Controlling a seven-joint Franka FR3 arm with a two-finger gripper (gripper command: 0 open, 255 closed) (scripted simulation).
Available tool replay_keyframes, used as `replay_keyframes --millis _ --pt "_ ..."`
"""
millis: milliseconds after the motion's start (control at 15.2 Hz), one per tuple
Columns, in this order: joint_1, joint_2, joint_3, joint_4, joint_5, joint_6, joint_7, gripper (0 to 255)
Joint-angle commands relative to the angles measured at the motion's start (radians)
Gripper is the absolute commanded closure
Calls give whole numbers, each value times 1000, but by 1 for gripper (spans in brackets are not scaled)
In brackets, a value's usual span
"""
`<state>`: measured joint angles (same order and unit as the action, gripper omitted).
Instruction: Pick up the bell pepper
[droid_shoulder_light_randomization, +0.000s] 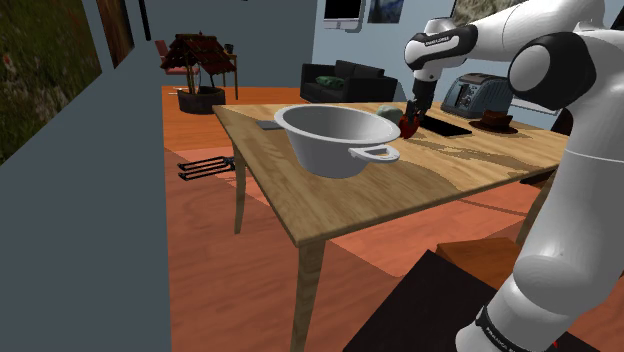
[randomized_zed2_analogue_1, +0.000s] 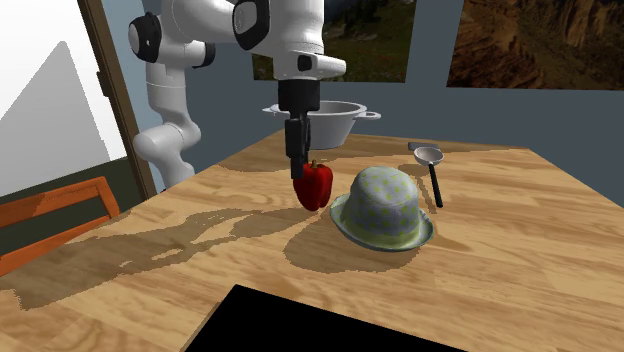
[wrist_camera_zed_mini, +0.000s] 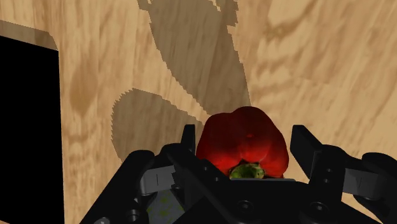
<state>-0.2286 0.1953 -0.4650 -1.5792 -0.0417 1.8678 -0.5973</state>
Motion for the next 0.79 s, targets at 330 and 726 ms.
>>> replay_keyframes --millis 330,726 --pt "-1 3 0 28 1 -29 -4 255" --pt "-8 14 -2 124 9 -113 -15 255"
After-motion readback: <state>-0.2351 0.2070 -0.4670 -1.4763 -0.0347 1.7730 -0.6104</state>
